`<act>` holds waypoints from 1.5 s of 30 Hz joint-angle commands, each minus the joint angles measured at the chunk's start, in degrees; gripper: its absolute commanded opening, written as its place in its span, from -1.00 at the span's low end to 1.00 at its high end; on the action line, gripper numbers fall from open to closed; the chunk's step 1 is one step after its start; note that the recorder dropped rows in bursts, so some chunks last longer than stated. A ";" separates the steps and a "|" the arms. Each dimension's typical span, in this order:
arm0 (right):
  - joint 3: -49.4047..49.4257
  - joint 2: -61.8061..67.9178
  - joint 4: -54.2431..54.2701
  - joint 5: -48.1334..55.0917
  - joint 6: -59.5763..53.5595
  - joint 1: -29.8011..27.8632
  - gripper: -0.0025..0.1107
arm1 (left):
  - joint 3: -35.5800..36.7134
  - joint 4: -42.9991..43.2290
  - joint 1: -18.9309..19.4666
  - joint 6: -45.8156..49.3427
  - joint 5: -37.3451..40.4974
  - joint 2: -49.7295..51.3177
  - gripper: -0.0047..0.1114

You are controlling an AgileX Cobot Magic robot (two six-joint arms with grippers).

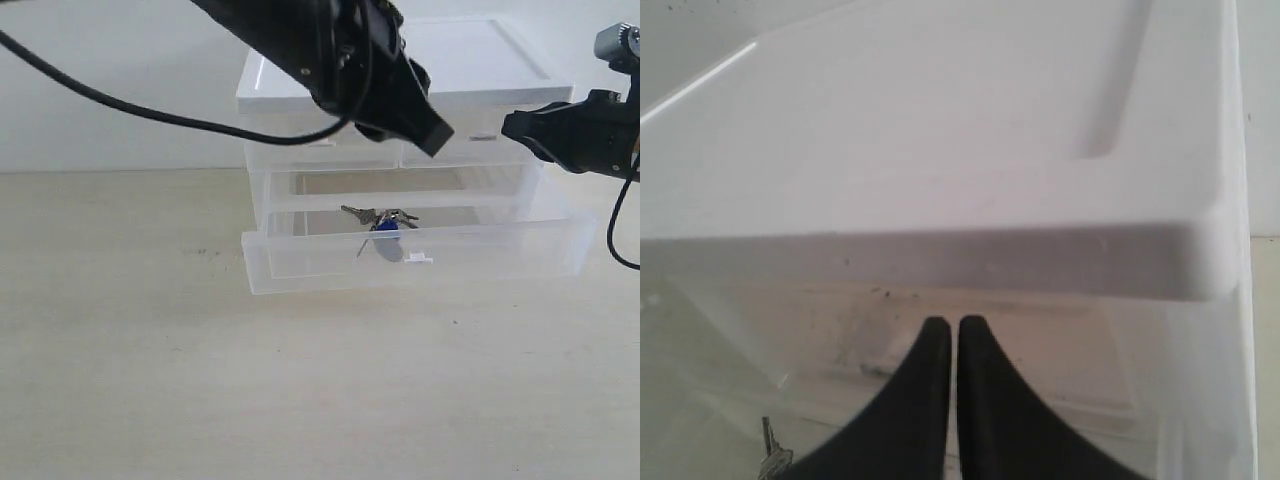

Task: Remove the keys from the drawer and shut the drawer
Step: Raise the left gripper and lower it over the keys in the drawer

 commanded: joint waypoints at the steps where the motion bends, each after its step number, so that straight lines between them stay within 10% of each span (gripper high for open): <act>1: -0.38 -0.24 -0.69 -1.06 0.50 -0.19 -0.96 | -3.50 5.22 0.17 -1.81 -0.01 6.20 0.14; 8: -0.38 -0.24 -0.69 -1.43 0.50 -0.19 -0.96 | -4.19 19.75 0.32 -15.88 -4.66 11.43 0.29; 45: -0.38 -0.24 -0.78 -2.47 0.78 -0.19 -0.96 | -4.19 1.71 4.72 -10.50 -9.98 20.55 0.25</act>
